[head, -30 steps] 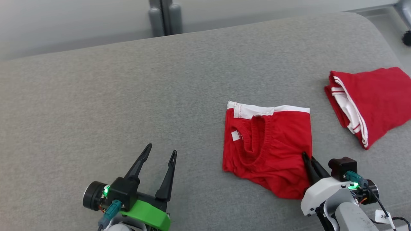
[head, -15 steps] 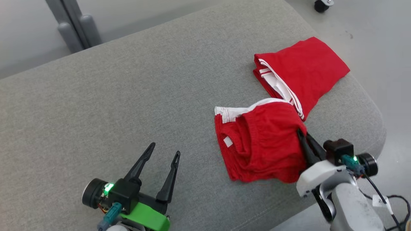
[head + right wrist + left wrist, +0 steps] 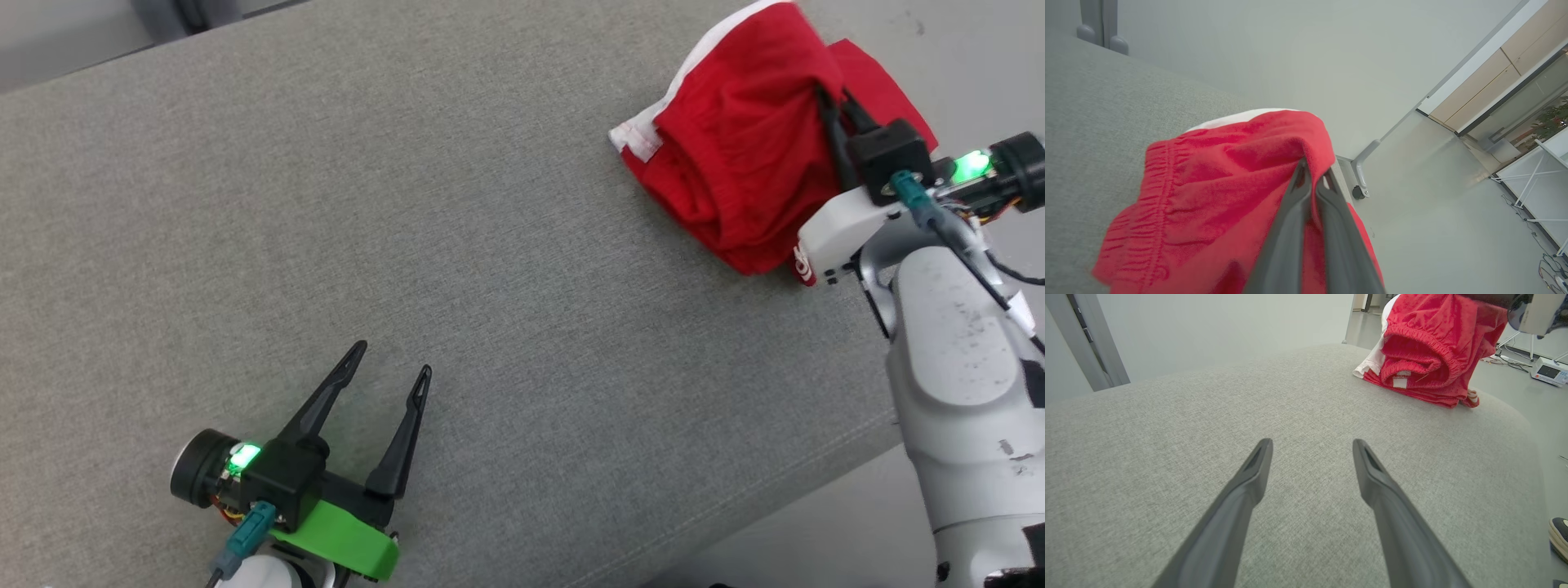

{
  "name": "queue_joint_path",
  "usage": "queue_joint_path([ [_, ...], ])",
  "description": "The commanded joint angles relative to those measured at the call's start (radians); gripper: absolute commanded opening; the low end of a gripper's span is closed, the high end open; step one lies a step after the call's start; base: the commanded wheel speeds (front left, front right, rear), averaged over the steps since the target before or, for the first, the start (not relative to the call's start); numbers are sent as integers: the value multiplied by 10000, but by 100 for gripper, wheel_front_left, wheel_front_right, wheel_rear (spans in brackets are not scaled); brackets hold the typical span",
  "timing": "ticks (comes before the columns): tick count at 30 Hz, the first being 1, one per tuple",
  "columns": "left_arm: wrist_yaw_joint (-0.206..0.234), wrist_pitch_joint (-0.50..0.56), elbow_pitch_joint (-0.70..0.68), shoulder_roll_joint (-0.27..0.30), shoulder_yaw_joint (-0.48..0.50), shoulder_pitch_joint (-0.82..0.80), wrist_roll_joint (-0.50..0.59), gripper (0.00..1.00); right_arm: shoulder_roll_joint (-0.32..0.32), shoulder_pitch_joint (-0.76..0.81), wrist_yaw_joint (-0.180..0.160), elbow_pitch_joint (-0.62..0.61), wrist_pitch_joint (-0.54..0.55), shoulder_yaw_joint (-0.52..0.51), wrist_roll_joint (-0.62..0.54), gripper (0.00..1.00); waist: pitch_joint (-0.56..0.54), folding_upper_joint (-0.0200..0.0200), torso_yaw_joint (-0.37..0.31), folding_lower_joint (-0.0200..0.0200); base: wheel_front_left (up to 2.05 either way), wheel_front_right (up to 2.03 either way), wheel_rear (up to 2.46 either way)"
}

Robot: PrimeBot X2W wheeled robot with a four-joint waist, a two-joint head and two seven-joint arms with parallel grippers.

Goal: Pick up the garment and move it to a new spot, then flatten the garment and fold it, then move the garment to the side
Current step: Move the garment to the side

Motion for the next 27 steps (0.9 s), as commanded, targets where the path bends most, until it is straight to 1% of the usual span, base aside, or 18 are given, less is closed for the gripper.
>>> queue_joint_path([
  [1,-30,-21,-46,152,4,-233,-85,100,-239,-185,-22,153,249,-254,-377,0,461,0,428,0,0,0,0],
  [4,-30,-23,-72,273,-75,-332,-164,100,-614,-441,-22,197,716,-1099,-900,0,694,0,659,0,0,0,0],
  [5,-30,-21,-87,320,-108,-392,-179,100,-757,-447,-22,116,838,-1518,-1087,0,770,0,740,0,0,0,0],
  [6,-30,-23,-95,340,-73,-439,-204,100,-849,-418,-22,54,928,-1802,-1268,4,815,0,794,0,0,0,0],
  [7,-30,-23,-98,371,-47,-479,-233,100,-889,-350,-22,-43,1024,-2237,-1425,44,869,0,862,0,0,0,0],
  [8,-30,-23,-90,386,-9,-508,-250,100,-875,-272,-22,-123,1043,-2523,-1546,100,901,0,903,0,0,0,0],
  [11,-30,-23,-92,402,55,-598,-297,100,-696,-40,-22,-556,854,-3474,-1899,100,965,0,1009,0,0,0,0],
  [13,-30,-23,-83,408,107,-616,-310,100,-497,47,-22,-801,544,-3923,-1983,100,957,0,1044,0,0,0,0],
  [15,-30,-23,-30,388,206,-604,-305,100,-218,60,-22,-1023,115,-4208,-1933,100,917,0,1051,0,0,0,0],
  [18,-30,-23,45,329,319,-593,-273,100,77,39,-22,-1146,-313,-4172,-1732,100,811,0,1041,0,0,0,0],
  [21,-30,-23,180,234,584,-630,-179,100,230,25,-22,-1222,-582,-3710,-1228,100,626,0,1073,0,0,0,0],
  [22,-30,-23,251,174,658,-657,-163,100,246,42,-20,-1141,-637,-3431,-713,100,554,0,1117,0,0,0,0],
  [24,-30,-23,332,105,756,-691,-111,100,248,138,-20,-1076,-699,-2894,-118,100,438,0,1195,0,0,0,0],
  [27,-30,-23,491,-27,1043,-734,-83,100,230,292,-20,-1263,-716,-1974,951,100,237,0,1397,0,0,0,0],
])
